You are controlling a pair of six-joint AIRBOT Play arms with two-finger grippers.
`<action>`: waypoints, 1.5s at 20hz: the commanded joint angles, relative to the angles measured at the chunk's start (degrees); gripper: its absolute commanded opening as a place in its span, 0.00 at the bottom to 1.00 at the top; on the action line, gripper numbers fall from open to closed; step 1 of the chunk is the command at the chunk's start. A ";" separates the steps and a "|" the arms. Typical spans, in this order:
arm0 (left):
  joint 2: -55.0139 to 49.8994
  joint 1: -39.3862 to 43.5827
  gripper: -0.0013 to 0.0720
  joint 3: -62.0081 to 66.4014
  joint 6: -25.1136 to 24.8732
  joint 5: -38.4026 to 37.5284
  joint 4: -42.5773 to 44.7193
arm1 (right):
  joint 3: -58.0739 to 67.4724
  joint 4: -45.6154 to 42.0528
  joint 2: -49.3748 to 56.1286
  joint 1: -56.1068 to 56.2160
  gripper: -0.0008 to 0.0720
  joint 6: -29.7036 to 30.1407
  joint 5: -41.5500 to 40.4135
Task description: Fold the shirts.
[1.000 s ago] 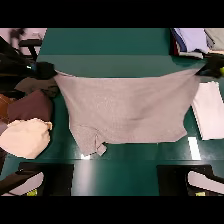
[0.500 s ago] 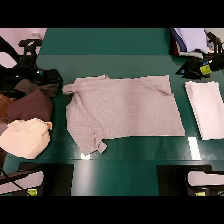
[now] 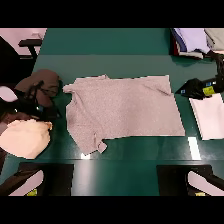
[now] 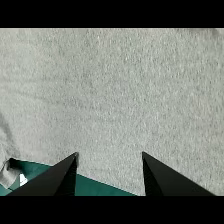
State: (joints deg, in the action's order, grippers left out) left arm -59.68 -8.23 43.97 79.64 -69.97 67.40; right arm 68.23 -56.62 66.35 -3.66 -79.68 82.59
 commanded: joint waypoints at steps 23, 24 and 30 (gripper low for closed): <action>1.95 0.02 0.51 -16.17 -4.72 14.25 -19.04 | -7.54 0.13 -7.10 -0.11 0.61 0.17 -2.51; 1.95 0.02 0.51 -16.17 -4.74 14.25 -19.06 | -7.54 0.13 -7.13 -0.11 0.61 0.17 -2.51; 1.95 0.02 0.51 -16.44 -5.09 13.53 -19.06 | -7.54 0.11 -7.13 -0.11 0.61 0.17 -2.67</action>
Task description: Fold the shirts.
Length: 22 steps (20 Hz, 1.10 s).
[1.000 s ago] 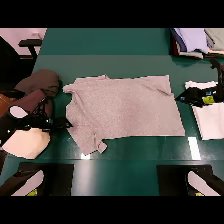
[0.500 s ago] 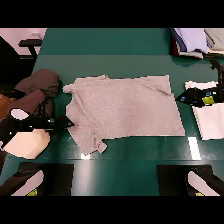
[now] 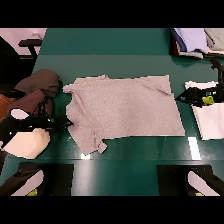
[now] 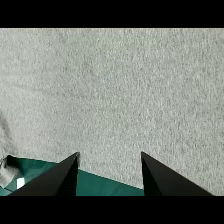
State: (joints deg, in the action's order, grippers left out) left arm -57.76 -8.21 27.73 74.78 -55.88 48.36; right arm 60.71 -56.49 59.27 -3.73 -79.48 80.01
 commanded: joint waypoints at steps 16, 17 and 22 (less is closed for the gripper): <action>3.85 0.00 0.05 14.34 -1.77 -7.02 2.27 | -15.39 -10.03 -4.33 -25.55 0.75 -1.53 5.84; 3.85 0.00 0.05 14.43 -1.75 -6.80 2.08 | -19.56 -9.14 -4.68 -28.52 0.75 -1.51 3.96; 3.82 0.00 0.05 14.36 -1.77 -6.75 2.27 | -30.62 -4.79 -0.52 -30.25 0.68 -1.44 -3.21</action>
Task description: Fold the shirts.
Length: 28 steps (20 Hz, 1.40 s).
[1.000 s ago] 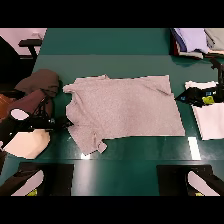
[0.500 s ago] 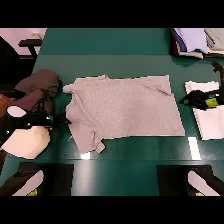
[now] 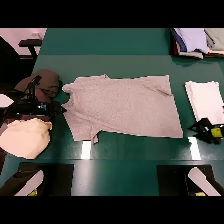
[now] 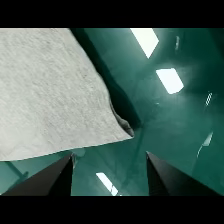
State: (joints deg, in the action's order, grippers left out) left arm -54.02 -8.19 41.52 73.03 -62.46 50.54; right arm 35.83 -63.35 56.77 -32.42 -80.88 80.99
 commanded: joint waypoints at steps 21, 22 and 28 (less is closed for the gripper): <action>12.20 -0.09 0.05 54.25 5.77 -6.82 0.50 | 52.72 3.30 -14.88 15.67 0.03 -0.07 -3.41; 12.20 -0.09 0.05 59.23 6.73 -7.61 0.50 | 56.48 3.30 -15.41 14.14 0.03 -0.07 -2.19; 12.17 -0.09 0.05 76.63 9.68 -6.34 2.32 | 76.02 3.32 -9.81 7.69 0.03 -0.11 8.41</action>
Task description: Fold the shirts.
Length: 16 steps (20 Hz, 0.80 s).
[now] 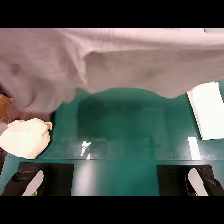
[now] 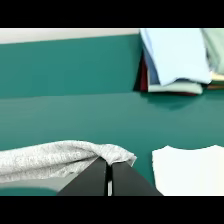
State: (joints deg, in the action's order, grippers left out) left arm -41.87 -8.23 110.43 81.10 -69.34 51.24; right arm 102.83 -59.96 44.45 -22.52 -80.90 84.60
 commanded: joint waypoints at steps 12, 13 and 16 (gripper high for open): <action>-20.65 -0.02 0.05 -22.36 3.63 -9.14 4.13 | -3.37 -12.76 28.57 13.68 0.03 -3.91 9.01; -23.65 -0.02 0.05 -25.35 2.58 -7.82 4.13 | -5.86 -13.73 31.47 14.64 0.03 -4.79 8.72; -34.73 1.53 0.05 -29.64 0.66 -3.39 4.52 | -10.32 -13.51 39.28 15.06 0.03 -4.83 4.61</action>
State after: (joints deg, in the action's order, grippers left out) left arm -67.64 -7.70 86.19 83.72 -75.81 55.68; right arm 97.27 -71.05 76.69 -9.41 -84.93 91.94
